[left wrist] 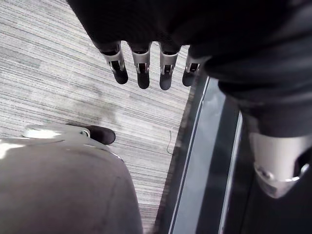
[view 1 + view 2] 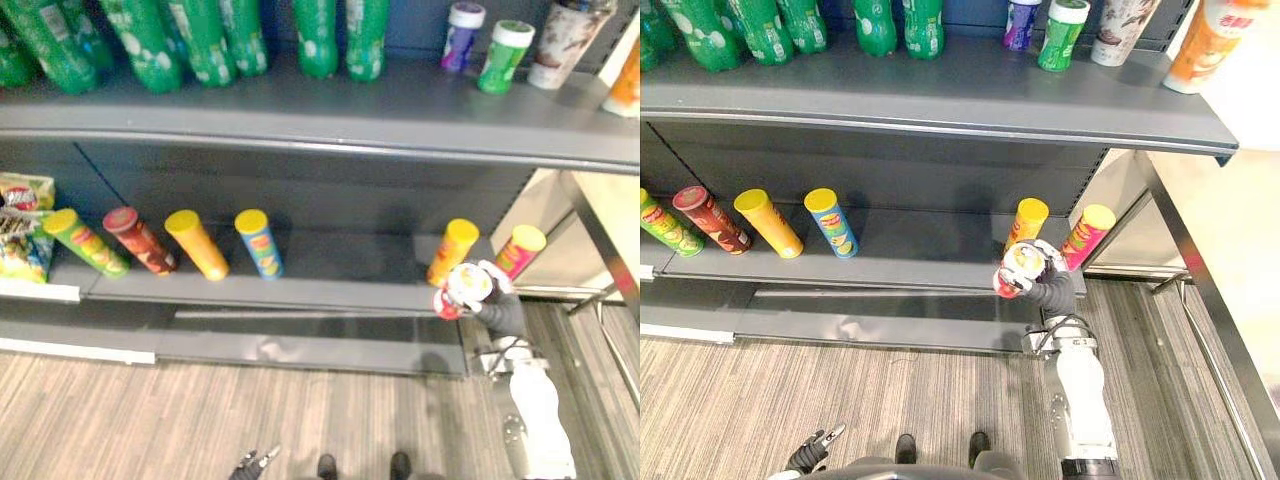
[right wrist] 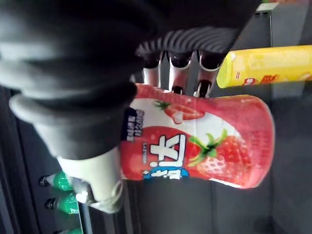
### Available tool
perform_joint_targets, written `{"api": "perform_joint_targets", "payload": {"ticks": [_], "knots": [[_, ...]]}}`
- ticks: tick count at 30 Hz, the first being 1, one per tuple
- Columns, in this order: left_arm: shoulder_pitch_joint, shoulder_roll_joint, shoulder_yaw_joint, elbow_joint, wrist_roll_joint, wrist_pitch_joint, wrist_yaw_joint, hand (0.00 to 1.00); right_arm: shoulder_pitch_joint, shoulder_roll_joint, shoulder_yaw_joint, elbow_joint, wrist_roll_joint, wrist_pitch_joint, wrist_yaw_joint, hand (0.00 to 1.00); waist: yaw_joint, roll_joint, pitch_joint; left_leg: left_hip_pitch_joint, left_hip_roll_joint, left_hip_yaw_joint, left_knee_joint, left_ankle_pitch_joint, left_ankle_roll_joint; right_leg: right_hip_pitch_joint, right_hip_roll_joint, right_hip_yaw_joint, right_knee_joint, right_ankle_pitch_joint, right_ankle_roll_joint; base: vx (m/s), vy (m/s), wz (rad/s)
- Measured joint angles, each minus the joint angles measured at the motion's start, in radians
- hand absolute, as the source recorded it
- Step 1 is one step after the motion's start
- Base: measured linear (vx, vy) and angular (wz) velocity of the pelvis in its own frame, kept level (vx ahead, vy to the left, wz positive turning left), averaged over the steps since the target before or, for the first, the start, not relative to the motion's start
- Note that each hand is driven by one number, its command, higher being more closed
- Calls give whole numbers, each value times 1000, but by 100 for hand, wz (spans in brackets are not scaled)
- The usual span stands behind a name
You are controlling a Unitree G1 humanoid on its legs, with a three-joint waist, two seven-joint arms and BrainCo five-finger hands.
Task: Put the gum and the chips on the shelf.
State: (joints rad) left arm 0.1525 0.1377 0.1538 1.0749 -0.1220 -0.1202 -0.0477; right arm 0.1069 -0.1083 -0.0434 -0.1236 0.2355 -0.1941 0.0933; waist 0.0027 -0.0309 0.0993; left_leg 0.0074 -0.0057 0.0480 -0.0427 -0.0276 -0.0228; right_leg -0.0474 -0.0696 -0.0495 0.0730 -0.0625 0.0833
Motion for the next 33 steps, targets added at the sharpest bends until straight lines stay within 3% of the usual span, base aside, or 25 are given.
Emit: {"api": "perform_joint_targets", "payload": {"ticks": [6,10,14,21,28,33], "knots": [[-5,0,-1,0,21,1,1,0,5,0,-50,23,7,11,-7,100,-2,1,-14,-3,8,16,-9,-4,-6,-1,6,2,-7,2,-3,-37,-15,-3],[-10,0,-3,0,48,1,-1,0,5,-10,-47,22,22,16,29,100,-1,3,-23,-3,15,34,-25,-3,-8,-1,9,1,-24,7,-8,12,-1,0],[-12,2,-10,2,60,1,-4,0,-40,-81,75,16,82,22,87,100,0,4,-30,2,17,54,-28,2,-4,-1,12,12,-39,16,-9,76,5,-9],[-36,3,-10,37,60,11,-5,0,-237,-112,320,-35,209,44,147,100,18,6,-33,19,19,81,-29,0,-8,4,15,33,-45,30,-8,36,7,-10],[-34,0,-7,40,53,25,8,0,-390,-111,482,-35,294,66,149,100,31,5,-45,36,19,77,-47,4,-5,33,17,37,-73,49,-11,-53,-3,0],[-29,-4,10,40,44,37,20,0,-507,-123,493,-35,303,85,128,100,35,5,-49,37,27,77,-57,17,-4,33,24,34,-72,56,-21,-57,-20,2]]}}
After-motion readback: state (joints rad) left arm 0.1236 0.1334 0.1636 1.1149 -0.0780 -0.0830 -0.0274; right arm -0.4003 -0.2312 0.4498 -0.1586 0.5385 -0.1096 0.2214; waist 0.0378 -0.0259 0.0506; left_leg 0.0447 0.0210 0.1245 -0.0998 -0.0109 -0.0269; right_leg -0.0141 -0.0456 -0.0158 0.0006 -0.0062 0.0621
